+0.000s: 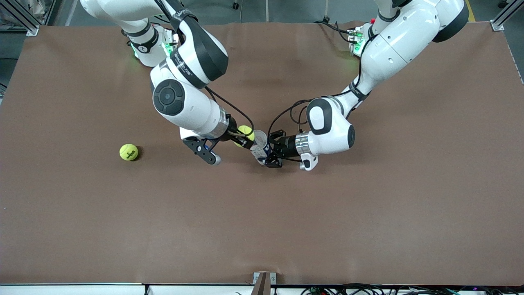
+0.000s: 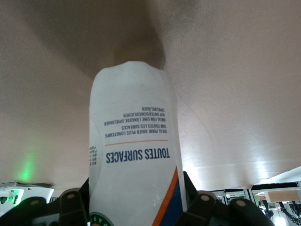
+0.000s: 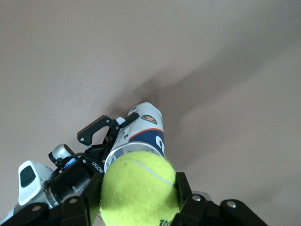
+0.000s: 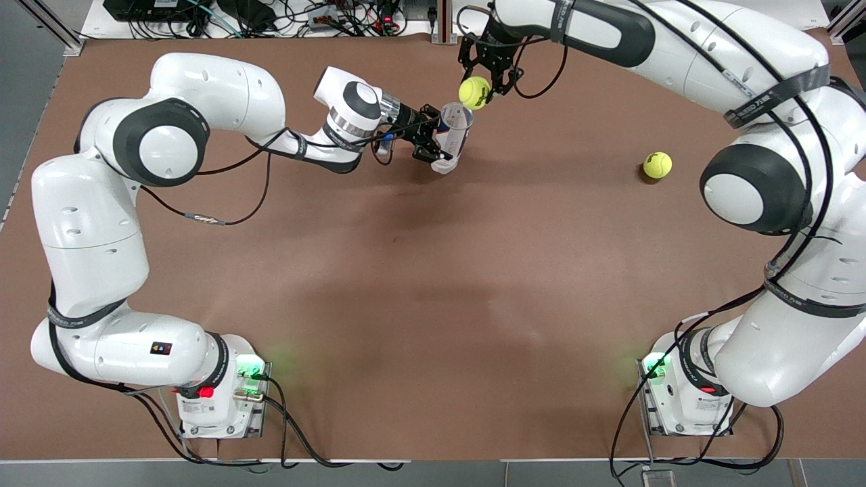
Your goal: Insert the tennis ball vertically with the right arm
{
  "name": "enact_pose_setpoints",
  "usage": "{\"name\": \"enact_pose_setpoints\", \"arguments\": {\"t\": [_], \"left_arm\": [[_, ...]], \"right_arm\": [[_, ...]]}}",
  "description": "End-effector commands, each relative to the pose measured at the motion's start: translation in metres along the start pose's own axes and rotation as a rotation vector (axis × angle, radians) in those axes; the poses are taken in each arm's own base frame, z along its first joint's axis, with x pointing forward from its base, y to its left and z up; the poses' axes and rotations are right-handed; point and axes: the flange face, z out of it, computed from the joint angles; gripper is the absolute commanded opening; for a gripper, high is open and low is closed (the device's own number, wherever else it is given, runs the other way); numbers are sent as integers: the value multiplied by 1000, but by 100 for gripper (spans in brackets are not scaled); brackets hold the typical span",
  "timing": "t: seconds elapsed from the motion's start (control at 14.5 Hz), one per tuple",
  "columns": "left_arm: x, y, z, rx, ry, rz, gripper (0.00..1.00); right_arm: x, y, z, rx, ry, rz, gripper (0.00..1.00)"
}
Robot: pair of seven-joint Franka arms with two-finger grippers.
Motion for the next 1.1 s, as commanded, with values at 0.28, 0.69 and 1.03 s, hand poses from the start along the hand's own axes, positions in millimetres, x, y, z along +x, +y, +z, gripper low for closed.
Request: {"name": "enact_pose_setpoints", "arguments": {"t": [0.28,0.69,1.03], "left_arm": [[-3,5,-3,-28,-15,8,69],[-8,3,0,-24,-16,17,69],[-10,3,2,-22,-18,18,69]], "right_arm": [[-4,-16,31,35,0,16,35],[-11,-18,39,26,-4,7,62],[-9,-16,27,30,1,-3,100]]}}
